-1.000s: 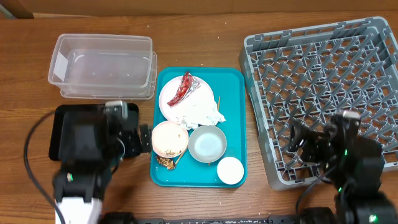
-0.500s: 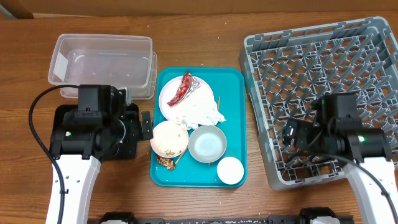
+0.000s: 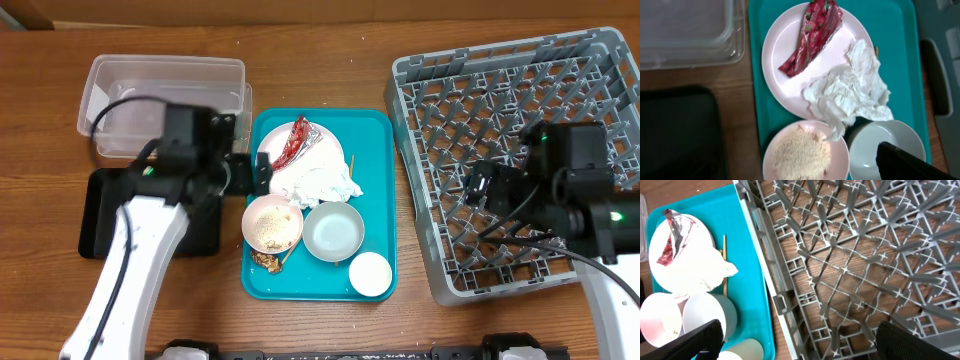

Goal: Sort waste into correct bins and load items into the dishwasher

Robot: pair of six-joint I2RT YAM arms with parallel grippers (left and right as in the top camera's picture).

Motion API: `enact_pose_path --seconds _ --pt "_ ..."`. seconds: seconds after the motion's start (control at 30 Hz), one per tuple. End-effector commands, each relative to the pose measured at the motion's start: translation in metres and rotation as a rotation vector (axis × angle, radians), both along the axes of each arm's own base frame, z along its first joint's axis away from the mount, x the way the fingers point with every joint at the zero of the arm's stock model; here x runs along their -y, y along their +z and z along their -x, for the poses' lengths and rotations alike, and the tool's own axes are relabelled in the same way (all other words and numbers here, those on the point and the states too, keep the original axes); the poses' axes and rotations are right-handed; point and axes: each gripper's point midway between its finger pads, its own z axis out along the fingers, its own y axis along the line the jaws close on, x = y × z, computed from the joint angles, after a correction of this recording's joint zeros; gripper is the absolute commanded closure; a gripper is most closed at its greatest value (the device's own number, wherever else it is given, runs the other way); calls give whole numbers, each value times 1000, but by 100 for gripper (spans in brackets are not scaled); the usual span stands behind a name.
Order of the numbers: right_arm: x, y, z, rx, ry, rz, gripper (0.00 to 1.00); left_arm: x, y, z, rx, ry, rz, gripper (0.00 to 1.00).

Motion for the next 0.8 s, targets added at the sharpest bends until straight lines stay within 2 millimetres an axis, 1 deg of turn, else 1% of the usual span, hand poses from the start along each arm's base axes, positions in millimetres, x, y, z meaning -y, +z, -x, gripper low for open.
enact_pose_path --seconds 0.0,0.03,0.1,0.17,0.3,0.33,0.43,0.47,0.5,0.53,0.57,0.6,0.67,0.7,0.77 --pt "4 2 0 6 15 38 0 16 -1 -31 51 -109 -118 2" --pt "5 2 1 3 19 41 0 22 -5 -37 55 -130 -133 1" --pt "5 1 3 -5 18 42 0 31 -15 -51 68 -153 -158 4" --pt "5 0 4 -12 18 43 0 40 -27 -62 80 -176 -180 4" --pt "5 -1 8 -28 18 43 0 42 -52 -81 87 -166 -241 10" --pt "5 -2 9 -32 18 43 0 42 -59 -85 81 -165 -245 14" --pt "5 -2 10 -39 18 43 0 46 -83 -89 44 -173 -237 21" --pt "5 -3 11 -41 18 43 0 48 -91 -89 27 -179 -233 21" --pt "5 -3 11 -42 18 43 0 49 -102 -88 3 -185 -231 24" --pt "5 -3 11 -42 18 42 0 49 -106 -87 -7 -188 -229 27" --pt "5 -3 11 -42 18 43 0 51 -113 -85 -27 -196 -221 30" --pt "5 -3 11 -42 18 43 0 53 -119 -83 -45 -203 -214 36" --pt "5 -3 11 -42 18 43 0 56 -125 -80 -67 -214 -197 44" --pt "5 -3 11 -42 18 43 0 57 -129 -79 -77 -219 -189 47" --pt "5 -3 12 -44 18 43 0 59 -132 -78 -85 -224 -185 48"
